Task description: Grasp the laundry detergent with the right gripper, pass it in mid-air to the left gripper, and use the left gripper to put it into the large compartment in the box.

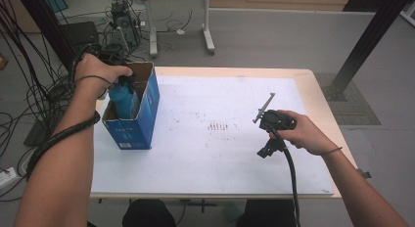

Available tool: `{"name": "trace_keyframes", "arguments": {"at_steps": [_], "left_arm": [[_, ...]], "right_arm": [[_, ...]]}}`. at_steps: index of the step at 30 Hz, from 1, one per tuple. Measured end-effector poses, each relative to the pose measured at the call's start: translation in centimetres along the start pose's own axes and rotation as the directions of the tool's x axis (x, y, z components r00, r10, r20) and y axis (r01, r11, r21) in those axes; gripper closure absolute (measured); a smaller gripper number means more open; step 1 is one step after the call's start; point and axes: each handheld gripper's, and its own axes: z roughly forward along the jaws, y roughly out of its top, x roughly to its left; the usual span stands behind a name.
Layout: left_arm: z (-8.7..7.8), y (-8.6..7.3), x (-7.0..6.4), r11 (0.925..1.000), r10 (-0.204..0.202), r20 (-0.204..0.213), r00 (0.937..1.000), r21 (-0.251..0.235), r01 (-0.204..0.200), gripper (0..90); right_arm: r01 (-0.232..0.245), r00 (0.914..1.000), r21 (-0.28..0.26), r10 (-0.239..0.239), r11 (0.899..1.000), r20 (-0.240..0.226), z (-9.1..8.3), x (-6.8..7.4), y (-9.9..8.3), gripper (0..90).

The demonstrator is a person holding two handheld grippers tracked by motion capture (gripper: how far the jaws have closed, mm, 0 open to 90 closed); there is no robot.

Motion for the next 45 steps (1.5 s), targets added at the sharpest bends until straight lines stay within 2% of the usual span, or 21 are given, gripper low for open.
{"name": "trace_keyframes", "arguments": {"at_steps": [7, 27, 45], "left_arm": [[1.6, -0.2, -0.4, 1.0000, -0.001, -0.010, 0.9999, 0.003, 0.001, 37.3], [4.8, -0.7, -0.3, 0.9995, -0.025, -0.008, 0.9997, 0.021, 0.025, 37.3], [5.0, -0.9, -0.4, 0.9995, -0.031, -0.013, 0.9994, 0.006, 0.031, 37.2]], "right_arm": [[0.008, 1.0000, 0.001, -0.008, 1.000, -0.003, 0.1, 0.1, 0.2, 4.1], [0.004, 1.0000, 0.010, -0.004, 1.000, -0.002, 0.3, 0.3, 0.1, 4.2], [0.002, 1.0000, 0.005, -0.002, 1.000, 0.004, 0.1, 0.4, -0.1, 4.3]]}}
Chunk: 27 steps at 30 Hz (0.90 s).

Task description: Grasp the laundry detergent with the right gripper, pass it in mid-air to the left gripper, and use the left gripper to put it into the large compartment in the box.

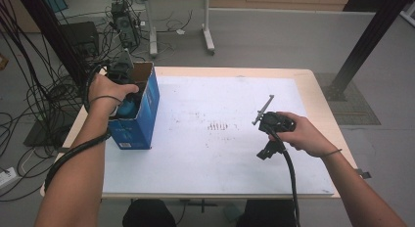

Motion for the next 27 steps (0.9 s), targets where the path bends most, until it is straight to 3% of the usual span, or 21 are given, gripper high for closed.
{"name": "trace_keyframes", "arguments": {"at_steps": [27], "left_arm": [[0.07, 0.00, 0.30, 0.9999, -0.014, 0.007, 0.9999, -0.008, 0.014, 37.1]], "right_arm": [[-0.003, 1.0000, -0.002, 0.003, 1.000, 0.001, -0.11, -0.11, 0.02, 4.2]]}}
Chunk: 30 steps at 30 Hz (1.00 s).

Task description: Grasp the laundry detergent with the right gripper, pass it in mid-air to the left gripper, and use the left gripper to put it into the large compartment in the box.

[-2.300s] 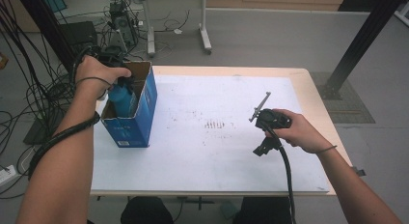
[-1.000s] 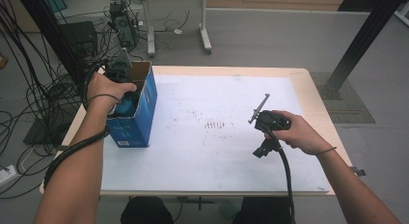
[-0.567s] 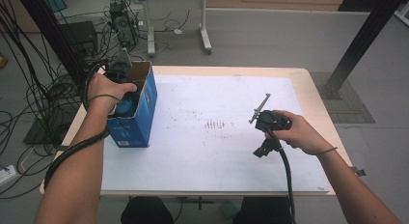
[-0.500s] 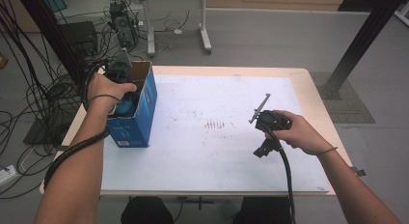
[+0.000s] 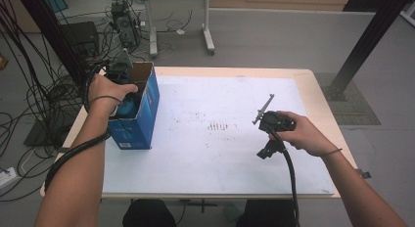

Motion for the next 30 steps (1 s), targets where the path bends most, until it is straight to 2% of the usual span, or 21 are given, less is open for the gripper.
{"name": "trace_keyframes", "arguments": {"at_steps": [30], "left_arm": [[0.00, -0.09, 0.12, 0.9999, -0.011, 0.001, 0.9999, -0.003, 0.011, 37.1]], "right_arm": [[0.001, 1.0000, 0.000, -0.001, 1.000, 0.003, -0.15, -0.06, 0.06, 4.2]]}}
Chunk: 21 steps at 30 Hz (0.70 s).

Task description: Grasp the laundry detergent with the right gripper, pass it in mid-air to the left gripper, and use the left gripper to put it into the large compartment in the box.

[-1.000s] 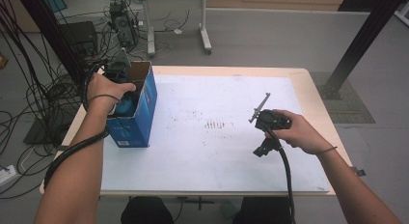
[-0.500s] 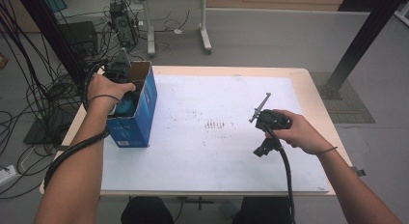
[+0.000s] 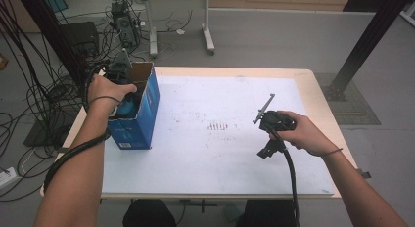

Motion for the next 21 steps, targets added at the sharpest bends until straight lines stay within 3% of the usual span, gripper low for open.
{"name": "trace_keyframes", "arguments": {"at_steps": [21], "left_arm": [[0.01, -0.02, -0.11, 1.0000, -0.005, -0.003, 1.0000, -0.001, 0.005, 37.1]], "right_arm": [[0.002, 1.0000, 0.002, -0.002, 1.000, 0.000, 0.12, 0.00, 0.01, 4.2]]}}
